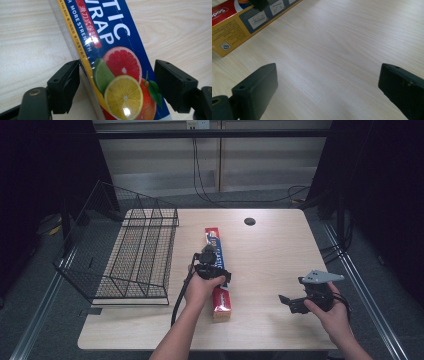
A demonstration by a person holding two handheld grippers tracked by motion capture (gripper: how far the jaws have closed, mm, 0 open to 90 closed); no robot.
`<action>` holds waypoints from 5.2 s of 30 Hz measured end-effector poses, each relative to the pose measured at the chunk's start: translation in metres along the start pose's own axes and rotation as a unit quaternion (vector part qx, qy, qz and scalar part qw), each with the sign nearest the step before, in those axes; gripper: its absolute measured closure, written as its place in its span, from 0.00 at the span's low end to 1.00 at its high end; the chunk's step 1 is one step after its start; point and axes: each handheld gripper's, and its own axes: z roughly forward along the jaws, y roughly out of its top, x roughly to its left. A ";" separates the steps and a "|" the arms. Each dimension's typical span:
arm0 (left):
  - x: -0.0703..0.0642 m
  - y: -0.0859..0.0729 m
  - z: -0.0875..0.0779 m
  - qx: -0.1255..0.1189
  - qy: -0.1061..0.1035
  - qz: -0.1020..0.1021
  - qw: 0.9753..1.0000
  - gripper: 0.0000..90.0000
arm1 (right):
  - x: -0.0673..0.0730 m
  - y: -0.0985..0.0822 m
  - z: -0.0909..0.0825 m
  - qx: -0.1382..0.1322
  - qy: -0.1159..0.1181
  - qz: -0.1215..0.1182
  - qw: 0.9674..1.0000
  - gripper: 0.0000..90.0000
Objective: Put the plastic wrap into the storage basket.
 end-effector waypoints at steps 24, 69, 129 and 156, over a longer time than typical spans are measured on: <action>-0.009 0.011 -0.005 0.034 0.042 0.039 0.998 0.38 | 0.000 0.001 0.001 0.003 0.001 0.001 1.000 0.03; -0.008 0.058 -0.060 0.110 0.069 0.045 0.990 0.49 | -0.003 0.001 -0.002 -0.007 0.000 0.006 1.000 0.03; 0.049 0.079 -0.203 0.096 0.094 -0.025 0.991 0.50 | -0.004 0.002 -0.004 -0.011 -0.002 0.006 1.000 0.03; 0.078 0.074 -0.245 0.067 0.108 -0.066 0.990 0.50 | -0.003 0.002 -0.003 -0.010 -0.003 0.006 1.000 0.03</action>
